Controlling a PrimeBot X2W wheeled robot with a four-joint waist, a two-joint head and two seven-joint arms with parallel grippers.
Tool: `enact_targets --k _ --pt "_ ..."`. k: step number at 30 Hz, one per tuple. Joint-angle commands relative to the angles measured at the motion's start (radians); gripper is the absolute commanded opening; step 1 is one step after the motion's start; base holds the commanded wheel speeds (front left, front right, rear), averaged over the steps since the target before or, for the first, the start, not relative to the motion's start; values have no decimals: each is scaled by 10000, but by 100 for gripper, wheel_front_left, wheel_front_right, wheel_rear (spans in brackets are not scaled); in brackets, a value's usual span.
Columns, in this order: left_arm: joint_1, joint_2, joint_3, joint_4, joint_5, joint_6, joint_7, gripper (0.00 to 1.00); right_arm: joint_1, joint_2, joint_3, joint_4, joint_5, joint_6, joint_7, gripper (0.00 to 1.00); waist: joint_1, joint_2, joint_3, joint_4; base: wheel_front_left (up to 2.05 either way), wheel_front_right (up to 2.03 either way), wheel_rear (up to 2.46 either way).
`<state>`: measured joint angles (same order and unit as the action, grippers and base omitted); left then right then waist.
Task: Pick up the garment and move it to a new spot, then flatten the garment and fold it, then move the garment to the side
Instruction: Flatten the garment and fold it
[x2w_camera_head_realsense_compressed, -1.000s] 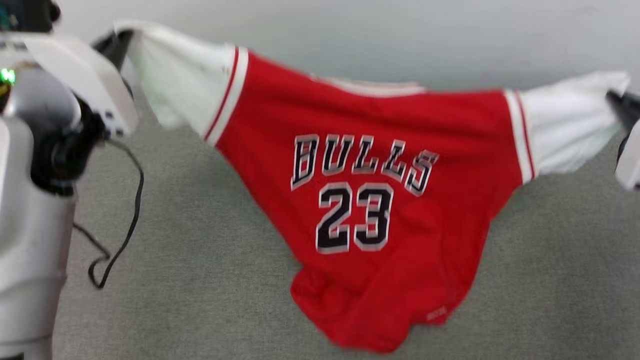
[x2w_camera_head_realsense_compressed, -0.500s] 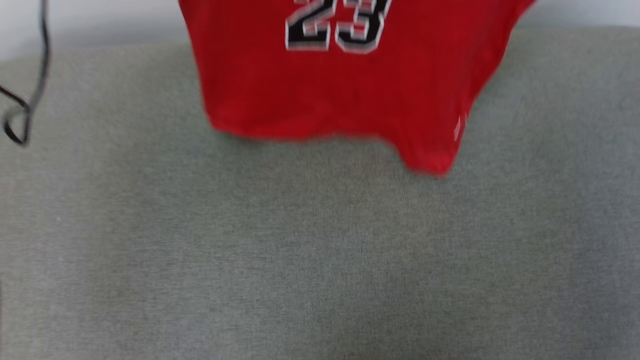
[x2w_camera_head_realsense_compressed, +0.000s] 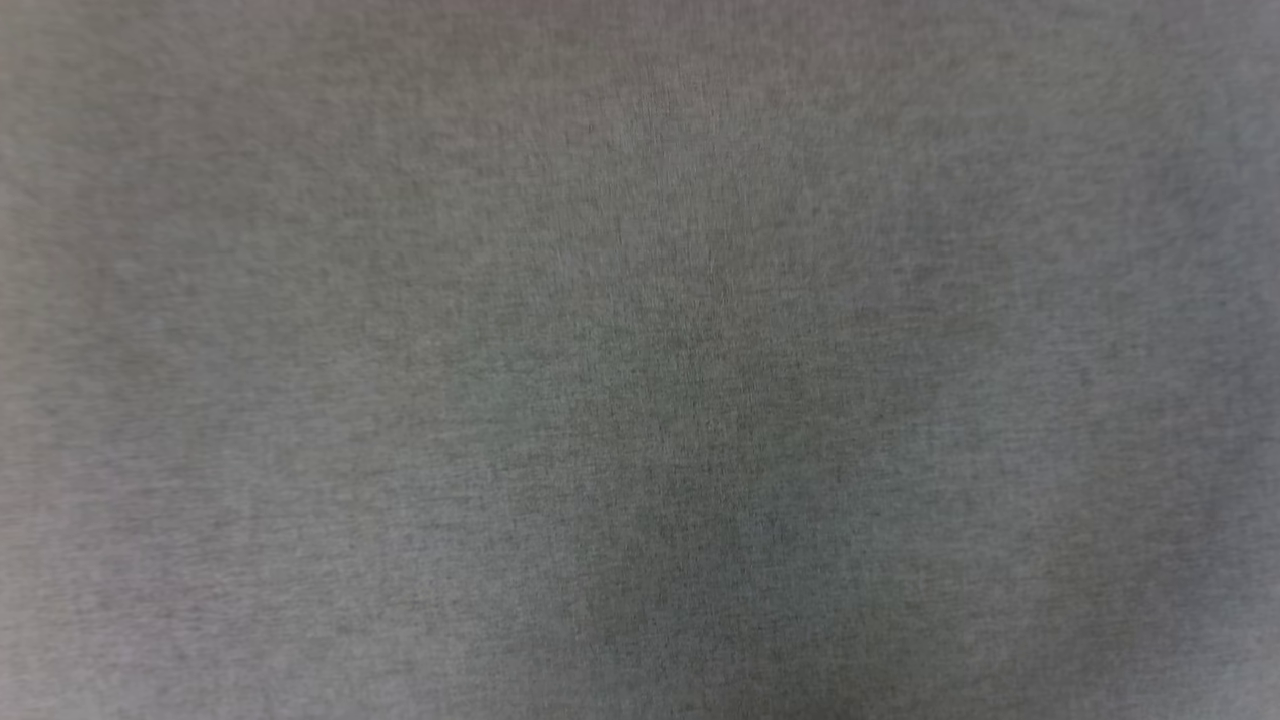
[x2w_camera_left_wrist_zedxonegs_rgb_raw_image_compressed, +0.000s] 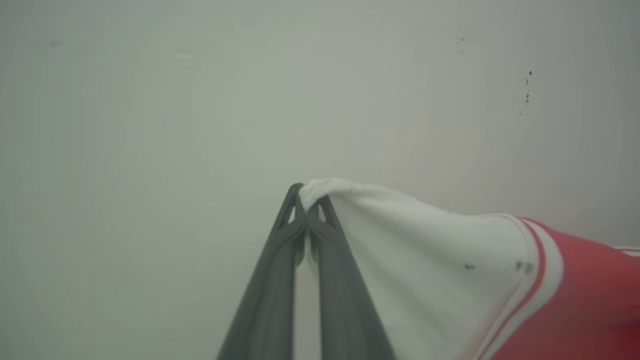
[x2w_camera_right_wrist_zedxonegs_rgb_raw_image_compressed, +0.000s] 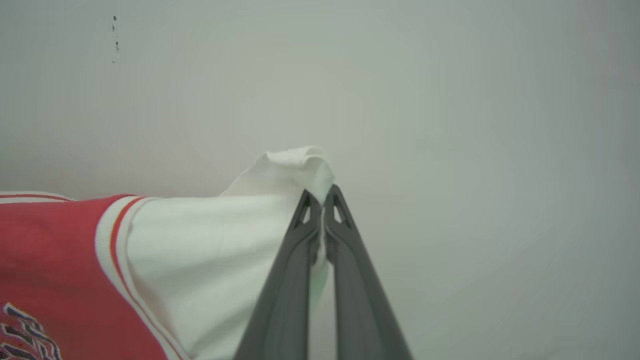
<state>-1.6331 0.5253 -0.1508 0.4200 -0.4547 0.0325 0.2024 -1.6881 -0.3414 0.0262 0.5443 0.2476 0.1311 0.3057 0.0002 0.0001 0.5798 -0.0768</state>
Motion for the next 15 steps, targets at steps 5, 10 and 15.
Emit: enact_targets --k 5,10,15 --pt "-374 35 61 -270 -9 -16 -397 0 -764 -72 480 604 281 -7 -833 0 -2 -1 1335 -145 0 0 0" --pt "-452 38 125 -442 -50 -20 -768 0 -1203 -216 1053 1050 764 -7 -1559 0 -2 -1 2001 -193 0 0 0" --pt "-435 -47 166 -285 -166 -88 -1110 0 -1526 -232 1630 1454 1441 -7 -1947 0 -2 -1 2450 -231 0 0 0"
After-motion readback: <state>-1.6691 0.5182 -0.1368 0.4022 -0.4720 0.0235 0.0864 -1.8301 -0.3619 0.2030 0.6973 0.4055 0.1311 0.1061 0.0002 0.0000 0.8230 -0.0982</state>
